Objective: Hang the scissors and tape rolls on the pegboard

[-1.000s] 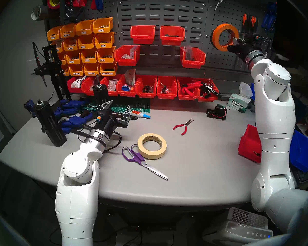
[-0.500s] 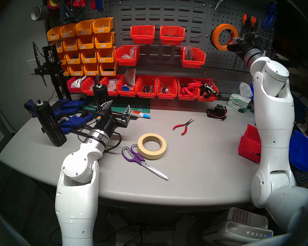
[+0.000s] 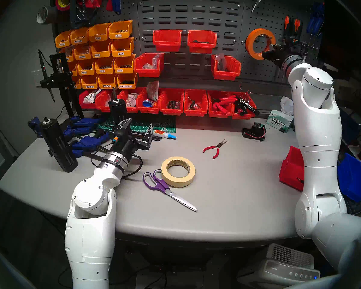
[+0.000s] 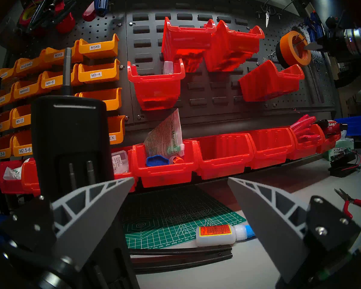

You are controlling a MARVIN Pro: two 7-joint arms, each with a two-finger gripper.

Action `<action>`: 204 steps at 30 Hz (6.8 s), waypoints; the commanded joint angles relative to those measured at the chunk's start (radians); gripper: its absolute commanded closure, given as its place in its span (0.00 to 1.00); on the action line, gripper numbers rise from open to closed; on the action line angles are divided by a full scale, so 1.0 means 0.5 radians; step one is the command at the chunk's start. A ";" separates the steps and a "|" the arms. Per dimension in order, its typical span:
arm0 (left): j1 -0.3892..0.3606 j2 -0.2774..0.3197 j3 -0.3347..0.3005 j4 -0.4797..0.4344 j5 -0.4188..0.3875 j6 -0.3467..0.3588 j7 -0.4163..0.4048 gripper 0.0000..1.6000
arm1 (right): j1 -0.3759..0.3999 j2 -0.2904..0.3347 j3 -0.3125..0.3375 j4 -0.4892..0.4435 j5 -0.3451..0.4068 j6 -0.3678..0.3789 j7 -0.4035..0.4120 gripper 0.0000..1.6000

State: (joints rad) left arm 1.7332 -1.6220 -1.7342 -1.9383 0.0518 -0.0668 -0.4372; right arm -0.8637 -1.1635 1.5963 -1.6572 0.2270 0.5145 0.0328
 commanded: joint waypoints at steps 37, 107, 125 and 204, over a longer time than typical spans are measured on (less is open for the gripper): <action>-0.001 0.000 0.001 0.000 0.000 -0.011 0.000 0.00 | -0.162 0.182 0.150 -0.341 0.075 0.034 0.233 0.14; -0.001 0.000 0.001 -0.001 0.000 -0.009 0.000 0.00 | -1.946 0.191 1.369 -1.572 0.706 0.422 2.092 0.32; -0.001 0.000 0.001 0.000 0.000 -0.010 0.000 0.00 | -1.955 0.180 1.374 -1.572 0.705 0.363 2.154 0.00; -0.001 0.000 0.001 -0.002 0.000 -0.004 0.000 0.00 | -2.308 0.481 0.421 -1.572 0.286 -0.023 2.309 0.00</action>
State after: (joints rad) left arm 1.7332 -1.6220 -1.7342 -1.9379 0.0518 -0.0649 -0.4372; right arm -2.0404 -0.9175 1.8378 -2.4318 0.3880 0.5162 1.2111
